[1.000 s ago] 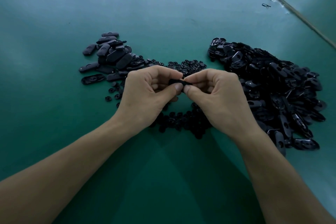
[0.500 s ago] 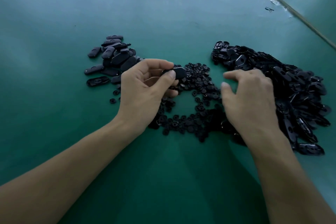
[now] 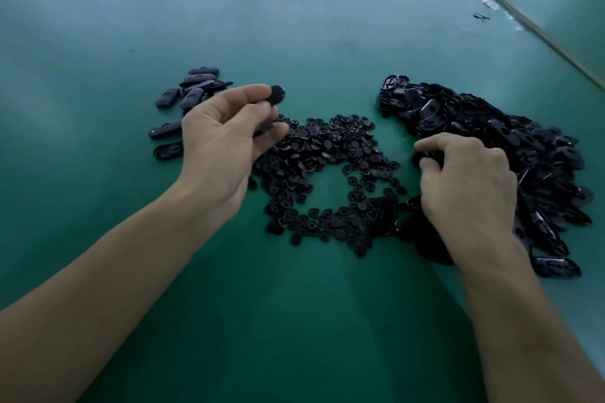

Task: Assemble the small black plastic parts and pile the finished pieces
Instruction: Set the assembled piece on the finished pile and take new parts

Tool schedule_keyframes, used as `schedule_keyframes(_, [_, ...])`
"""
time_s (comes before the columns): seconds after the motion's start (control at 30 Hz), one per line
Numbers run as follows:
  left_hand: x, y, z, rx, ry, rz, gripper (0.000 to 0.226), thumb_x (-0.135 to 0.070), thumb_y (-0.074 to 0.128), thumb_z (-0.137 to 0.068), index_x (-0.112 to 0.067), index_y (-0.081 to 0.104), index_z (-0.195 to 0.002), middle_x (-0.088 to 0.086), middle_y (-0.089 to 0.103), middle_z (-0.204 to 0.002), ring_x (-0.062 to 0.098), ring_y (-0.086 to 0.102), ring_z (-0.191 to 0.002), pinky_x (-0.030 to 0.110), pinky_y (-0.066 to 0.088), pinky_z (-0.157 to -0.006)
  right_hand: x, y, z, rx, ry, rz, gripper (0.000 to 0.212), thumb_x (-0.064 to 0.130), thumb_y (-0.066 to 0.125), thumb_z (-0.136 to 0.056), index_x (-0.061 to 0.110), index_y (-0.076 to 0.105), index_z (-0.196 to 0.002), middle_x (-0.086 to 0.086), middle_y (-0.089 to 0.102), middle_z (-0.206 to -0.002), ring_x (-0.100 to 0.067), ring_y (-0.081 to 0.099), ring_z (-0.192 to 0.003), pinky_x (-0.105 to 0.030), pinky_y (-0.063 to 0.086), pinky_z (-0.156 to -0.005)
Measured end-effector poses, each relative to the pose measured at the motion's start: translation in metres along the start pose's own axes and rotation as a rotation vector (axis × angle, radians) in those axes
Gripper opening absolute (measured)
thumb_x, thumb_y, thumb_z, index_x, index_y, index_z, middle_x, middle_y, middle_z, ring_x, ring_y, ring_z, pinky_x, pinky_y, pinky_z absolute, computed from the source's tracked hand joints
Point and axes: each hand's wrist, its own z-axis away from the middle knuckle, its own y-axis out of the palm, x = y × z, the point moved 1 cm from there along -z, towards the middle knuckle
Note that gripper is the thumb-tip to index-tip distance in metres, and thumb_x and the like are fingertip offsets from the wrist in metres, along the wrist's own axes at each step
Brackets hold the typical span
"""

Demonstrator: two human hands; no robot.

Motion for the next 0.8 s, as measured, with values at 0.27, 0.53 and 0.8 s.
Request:
schedule_keyframes(0.27, [0.005, -0.016, -0.024, -0.185, 0.018, -0.099, 0.030, 0.011, 0.063, -0.090, -0.005, 0.066, -0.115, 0.001, 0.062, -0.093, 0.001, 0.066, -0.080, 0.021, 0.055, -0.089, 0.002, 0.000, 0.000, -0.112, -0.018, -0.085, 0.025, 0.023, 0.059, -0.100, 0.027, 0.068, -0.123, -0.007, 0.074, -0.105, -0.037, 0.057, -0.108, -0.048, 0.047, -0.090])
schedule_keyframes(0.53, [0.006, -0.016, -0.018, -0.145, 0.172, -0.204, 0.024, 0.003, 0.065, -0.088, -0.020, 0.070, -0.095, -0.004, 0.065, -0.091, 0.010, 0.063, -0.095, 0.029, 0.053, -0.098, -0.002, 0.002, 0.000, -0.006, 0.044, -0.101, 0.029, 0.030, 0.066, -0.096, 0.017, 0.064, -0.122, -0.008, 0.069, -0.112, -0.033, 0.062, -0.108, -0.049, 0.053, -0.091])
schedule_keyframes(0.8, [0.013, 0.006, 0.015, 0.261, 0.129, -0.152, 0.024, 0.012, 0.062, -0.089, -0.009, 0.068, -0.081, 0.004, 0.068, -0.079, 0.014, 0.068, -0.069, 0.026, 0.058, -0.063, -0.001, 0.000, 0.000, -0.148, -0.031, -0.176, 0.033, 0.029, 0.077, -0.088, 0.022, 0.069, -0.119, -0.007, 0.070, -0.107, -0.031, 0.062, -0.105, -0.050, 0.054, -0.088])
